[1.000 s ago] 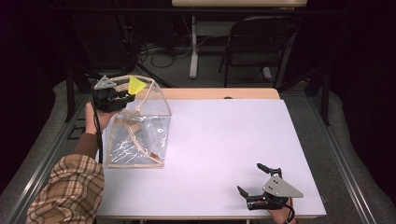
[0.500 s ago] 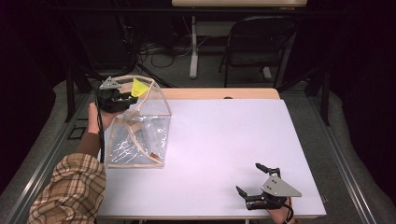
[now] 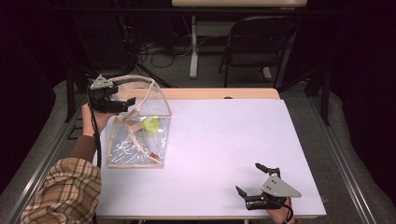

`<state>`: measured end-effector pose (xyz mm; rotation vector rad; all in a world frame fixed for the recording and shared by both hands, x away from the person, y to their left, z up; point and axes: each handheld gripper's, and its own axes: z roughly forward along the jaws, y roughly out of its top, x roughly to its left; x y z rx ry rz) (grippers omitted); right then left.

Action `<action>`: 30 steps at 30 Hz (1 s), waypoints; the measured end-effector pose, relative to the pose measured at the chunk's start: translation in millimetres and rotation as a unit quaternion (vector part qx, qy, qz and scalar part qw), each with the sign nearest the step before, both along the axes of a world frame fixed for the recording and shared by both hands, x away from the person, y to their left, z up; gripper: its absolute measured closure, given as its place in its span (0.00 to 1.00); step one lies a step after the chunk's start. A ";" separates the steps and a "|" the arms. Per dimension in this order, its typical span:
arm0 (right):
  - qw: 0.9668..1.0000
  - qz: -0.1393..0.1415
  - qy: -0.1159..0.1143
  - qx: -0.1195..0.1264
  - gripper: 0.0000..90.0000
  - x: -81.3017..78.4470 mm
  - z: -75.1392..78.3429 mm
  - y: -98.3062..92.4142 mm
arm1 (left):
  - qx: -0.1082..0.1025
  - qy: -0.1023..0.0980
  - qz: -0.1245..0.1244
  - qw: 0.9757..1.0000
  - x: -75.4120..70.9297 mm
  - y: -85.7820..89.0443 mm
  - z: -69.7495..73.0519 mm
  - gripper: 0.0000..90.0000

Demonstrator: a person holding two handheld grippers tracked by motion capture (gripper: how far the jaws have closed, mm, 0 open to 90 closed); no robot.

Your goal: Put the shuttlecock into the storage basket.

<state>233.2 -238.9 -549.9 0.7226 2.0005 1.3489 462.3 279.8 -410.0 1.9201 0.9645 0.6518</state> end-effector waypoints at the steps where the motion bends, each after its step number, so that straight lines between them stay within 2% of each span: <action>1: 1.000 0.000 0.000 0.000 0.01 0.0 0.0 0.0 | -0.001 -0.002 0.000 1.000 -2.3 0.4 1.5 0.12; 13: 1.000 0.000 0.001 -0.001 0.01 0.1 0.0 0.6 | 0.008 -0.020 -0.005 1.000 -39.3 2.6 12.0 0.02; 30: 1.000 -0.001 0.002 -0.001 0.01 0.5 -0.4 0.8 | 0.001 -0.036 -0.011 0.999 -78.7 0.1 5.9 0.00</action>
